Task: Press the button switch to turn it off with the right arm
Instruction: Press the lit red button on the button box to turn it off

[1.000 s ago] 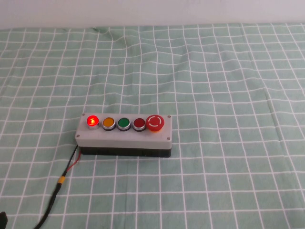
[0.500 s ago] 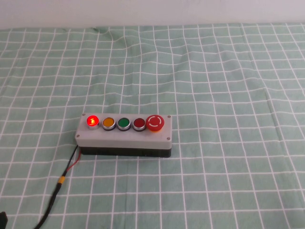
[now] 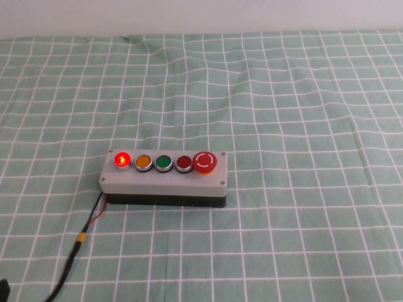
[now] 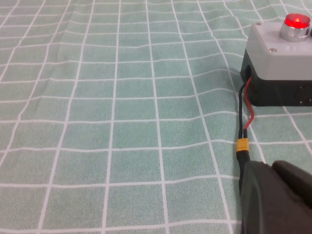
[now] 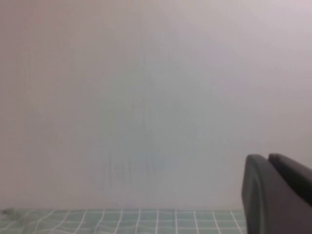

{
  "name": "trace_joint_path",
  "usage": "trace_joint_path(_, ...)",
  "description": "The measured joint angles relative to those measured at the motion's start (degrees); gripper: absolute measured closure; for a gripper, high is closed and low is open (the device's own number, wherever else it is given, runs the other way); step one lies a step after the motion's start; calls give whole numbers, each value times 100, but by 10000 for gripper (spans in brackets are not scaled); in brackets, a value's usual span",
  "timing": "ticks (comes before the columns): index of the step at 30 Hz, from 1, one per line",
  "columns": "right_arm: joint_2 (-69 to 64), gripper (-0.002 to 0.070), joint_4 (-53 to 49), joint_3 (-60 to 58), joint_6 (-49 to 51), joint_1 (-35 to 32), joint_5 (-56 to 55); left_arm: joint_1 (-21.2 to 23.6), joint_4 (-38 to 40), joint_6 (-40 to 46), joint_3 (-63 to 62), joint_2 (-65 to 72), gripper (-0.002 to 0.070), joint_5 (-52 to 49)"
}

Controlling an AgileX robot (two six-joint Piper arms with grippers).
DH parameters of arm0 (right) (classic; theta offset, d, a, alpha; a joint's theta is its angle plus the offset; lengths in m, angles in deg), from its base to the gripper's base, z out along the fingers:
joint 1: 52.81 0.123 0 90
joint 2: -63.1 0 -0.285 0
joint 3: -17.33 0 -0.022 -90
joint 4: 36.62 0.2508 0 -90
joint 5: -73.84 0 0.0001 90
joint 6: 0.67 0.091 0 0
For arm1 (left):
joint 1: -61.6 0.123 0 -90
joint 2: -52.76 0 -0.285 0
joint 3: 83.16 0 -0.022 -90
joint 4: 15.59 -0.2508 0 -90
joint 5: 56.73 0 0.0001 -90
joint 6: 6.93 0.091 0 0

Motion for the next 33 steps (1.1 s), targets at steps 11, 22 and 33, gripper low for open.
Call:
trace_joint_path(11, 17, 692, 200, 12, 11, 0, -2296, 0, 0, 0, 0, 0, 678, 0)
trace_joint_path(22, -30, 692, 812, 2565, 21, 0, 395, 0, 0, 0, 0, 0, 678, 0)
trace_joint_path(33, -2114, 692, 894, 4661, 5, 0, 4282, 0, 0, 0, 0, 0, 678, 0)
